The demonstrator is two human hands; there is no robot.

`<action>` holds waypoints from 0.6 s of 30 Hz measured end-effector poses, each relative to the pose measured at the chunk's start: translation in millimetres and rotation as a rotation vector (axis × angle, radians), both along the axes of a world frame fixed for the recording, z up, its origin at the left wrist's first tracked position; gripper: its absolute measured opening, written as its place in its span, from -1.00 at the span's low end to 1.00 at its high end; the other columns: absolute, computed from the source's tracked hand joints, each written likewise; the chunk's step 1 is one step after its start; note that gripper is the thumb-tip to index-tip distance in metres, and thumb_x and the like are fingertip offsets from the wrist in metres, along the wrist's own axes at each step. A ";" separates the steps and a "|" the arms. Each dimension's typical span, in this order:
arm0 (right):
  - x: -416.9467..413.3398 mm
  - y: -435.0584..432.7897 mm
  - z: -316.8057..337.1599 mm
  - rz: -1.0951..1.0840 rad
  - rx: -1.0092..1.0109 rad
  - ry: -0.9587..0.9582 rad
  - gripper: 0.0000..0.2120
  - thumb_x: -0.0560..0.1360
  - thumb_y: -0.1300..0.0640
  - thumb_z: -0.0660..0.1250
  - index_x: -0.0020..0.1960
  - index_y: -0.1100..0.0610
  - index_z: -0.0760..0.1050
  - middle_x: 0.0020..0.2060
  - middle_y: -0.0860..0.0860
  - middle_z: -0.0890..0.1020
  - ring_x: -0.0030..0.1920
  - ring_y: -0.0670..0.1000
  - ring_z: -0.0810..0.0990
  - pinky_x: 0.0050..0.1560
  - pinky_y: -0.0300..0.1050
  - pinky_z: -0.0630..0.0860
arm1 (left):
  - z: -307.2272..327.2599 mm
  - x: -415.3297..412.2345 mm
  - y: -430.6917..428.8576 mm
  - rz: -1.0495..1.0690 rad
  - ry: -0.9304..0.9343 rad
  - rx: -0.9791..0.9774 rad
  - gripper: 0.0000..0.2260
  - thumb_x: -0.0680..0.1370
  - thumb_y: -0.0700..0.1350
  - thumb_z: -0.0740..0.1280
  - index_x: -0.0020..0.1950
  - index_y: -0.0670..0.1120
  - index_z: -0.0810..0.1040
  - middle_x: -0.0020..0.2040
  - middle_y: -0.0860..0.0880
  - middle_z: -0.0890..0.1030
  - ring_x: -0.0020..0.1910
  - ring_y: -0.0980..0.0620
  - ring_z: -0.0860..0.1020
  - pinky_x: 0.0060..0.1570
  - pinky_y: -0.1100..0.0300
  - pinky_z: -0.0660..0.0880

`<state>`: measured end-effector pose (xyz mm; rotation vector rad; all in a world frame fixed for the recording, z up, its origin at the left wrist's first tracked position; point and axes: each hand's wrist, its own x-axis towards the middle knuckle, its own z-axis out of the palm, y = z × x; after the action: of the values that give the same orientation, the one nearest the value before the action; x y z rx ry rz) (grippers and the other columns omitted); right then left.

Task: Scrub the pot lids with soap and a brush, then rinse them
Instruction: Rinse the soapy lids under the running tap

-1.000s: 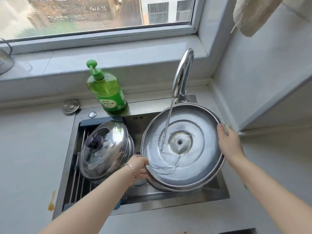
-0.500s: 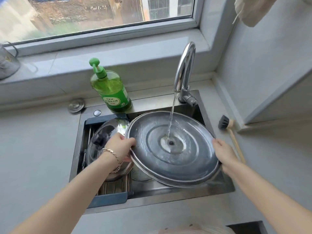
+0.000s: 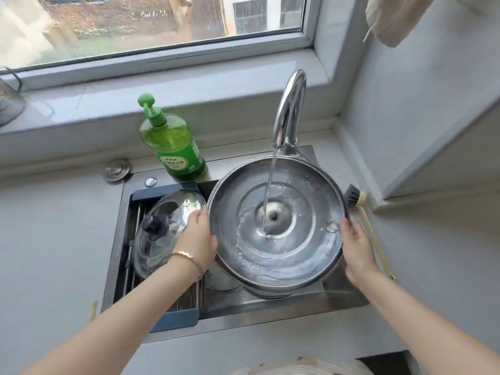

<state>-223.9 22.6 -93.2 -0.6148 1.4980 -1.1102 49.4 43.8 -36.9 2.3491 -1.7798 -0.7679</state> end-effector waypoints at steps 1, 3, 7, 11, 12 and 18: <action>-3.1 -1.8 11.0 0.015 -0.045 0.066 -0.77 0.60 0.16 0.17 0.22 0.15 0.44 0.07 -0.04 0.59 0.10 -0.09 0.56 0.17 -0.15 0.47 | -1.3 -9.2 3.2 -0.087 -0.035 0.047 -0.51 0.56 -0.17 0.24 0.47 -0.12 0.19 0.49 -0.15 0.13 0.38 -0.08 0.32 0.34 0.15 0.28; -9.9 -4.9 33.1 0.077 -0.143 0.223 -0.82 0.59 0.22 0.19 0.17 0.14 0.44 -0.03 -0.09 0.59 -0.05 -0.26 0.57 0.04 -0.36 0.47 | 1.6 -31.3 9.0 -0.245 0.006 0.085 -0.54 0.59 -0.05 0.21 0.47 -0.06 0.23 0.54 -0.06 -0.01 0.49 -0.01 0.14 0.39 0.23 0.12; -11.3 -10.3 71.1 0.236 -0.184 0.634 -0.74 0.55 0.13 0.26 0.22 0.14 0.42 0.04 -0.01 0.53 0.01 -0.03 0.49 -0.03 -0.22 0.31 | 10.6 -83.4 16.6 -0.493 0.261 0.151 -0.43 0.55 0.15 0.21 0.50 0.01 0.17 0.53 0.04 0.09 0.49 0.12 0.09 0.40 0.28 0.03; 6.4 -14.5 94.8 0.358 -0.131 0.771 -0.64 0.53 0.10 0.26 0.30 0.10 0.34 0.01 0.11 0.54 0.02 0.08 0.47 -0.02 -0.14 0.32 | 12.9 -117.1 20.4 -0.563 0.375 0.101 -0.30 0.52 0.16 0.26 0.54 0.01 0.00 0.51 0.05 0.18 0.45 0.11 0.20 0.41 0.25 0.16; 11.8 -14.4 100.2 0.382 -0.134 0.779 -0.64 0.53 0.10 0.26 0.30 0.08 0.34 -0.10 0.07 0.55 -0.01 0.09 0.48 -0.04 -0.14 0.33 | 14.9 -120.0 20.6 -0.544 0.409 0.084 -0.29 0.51 0.17 0.28 0.54 0.03 0.00 0.49 0.06 0.22 0.43 0.12 0.24 0.38 0.25 0.20; 53.6 -18.8 100.5 0.518 -0.184 0.608 -0.68 0.51 0.01 0.24 0.24 0.00 0.33 -0.25 -0.02 0.60 -0.21 0.00 0.60 -0.12 -0.05 0.54 | 19.3 -110.2 25.4 -0.238 0.411 -0.170 -0.67 0.60 -0.16 0.13 0.38 -0.06 0.28 -0.11 -0.09 0.57 -0.09 -0.15 0.54 -0.23 0.16 0.30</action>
<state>-170.3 3.9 7.4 -1.4738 1.6020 -0.6802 -60.8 69.2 -17.5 1.7388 -1.8647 -0.9983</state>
